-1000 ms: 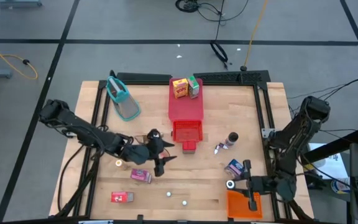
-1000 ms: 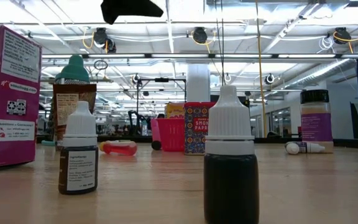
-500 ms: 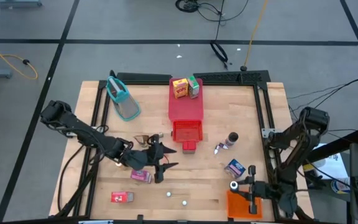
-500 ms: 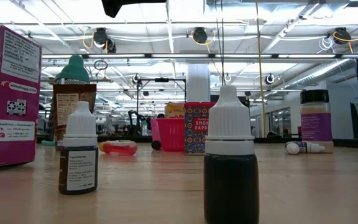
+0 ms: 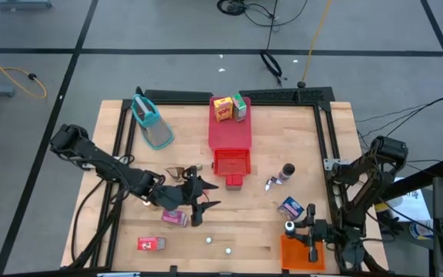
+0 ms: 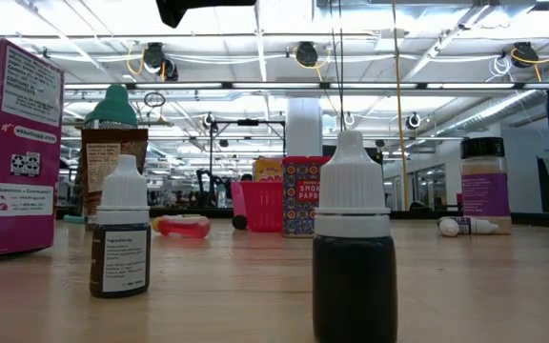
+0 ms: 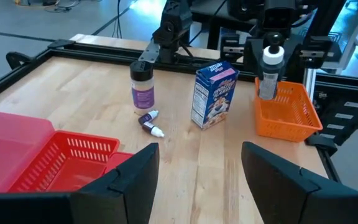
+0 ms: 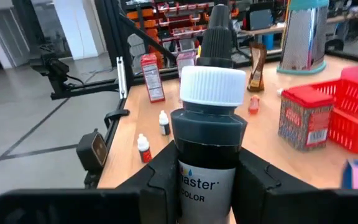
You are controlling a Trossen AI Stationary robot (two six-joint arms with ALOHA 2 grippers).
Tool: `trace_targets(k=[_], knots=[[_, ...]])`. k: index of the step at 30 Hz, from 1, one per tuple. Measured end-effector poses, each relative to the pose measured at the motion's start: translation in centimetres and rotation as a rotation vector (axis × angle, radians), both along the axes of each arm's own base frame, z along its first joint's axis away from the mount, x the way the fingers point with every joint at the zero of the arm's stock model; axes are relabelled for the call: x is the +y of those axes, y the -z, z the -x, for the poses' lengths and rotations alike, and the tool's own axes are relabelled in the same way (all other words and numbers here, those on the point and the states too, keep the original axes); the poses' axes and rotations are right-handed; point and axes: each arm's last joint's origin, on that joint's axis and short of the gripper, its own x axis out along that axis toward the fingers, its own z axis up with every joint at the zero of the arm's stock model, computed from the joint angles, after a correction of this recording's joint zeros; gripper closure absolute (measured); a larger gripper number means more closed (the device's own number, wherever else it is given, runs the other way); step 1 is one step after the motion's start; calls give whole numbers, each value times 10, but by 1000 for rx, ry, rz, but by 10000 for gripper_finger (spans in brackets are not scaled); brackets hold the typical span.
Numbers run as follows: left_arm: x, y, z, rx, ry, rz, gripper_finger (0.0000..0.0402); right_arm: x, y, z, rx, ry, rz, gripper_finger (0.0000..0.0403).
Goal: Pick & Place Kitchen Items
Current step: Put the black food coloring bottle into the orange bin
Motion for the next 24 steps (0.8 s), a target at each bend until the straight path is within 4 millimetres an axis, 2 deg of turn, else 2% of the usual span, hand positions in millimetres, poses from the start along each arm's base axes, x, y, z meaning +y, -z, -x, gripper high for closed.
trace_targets(k=[10,24], knots=[[0,0,0,2,5,-15,174,-3,9,4,60,-94,-79,312],[0,0,0,-1,6,-15,174,0,28,2,129,-122,-127,312]])
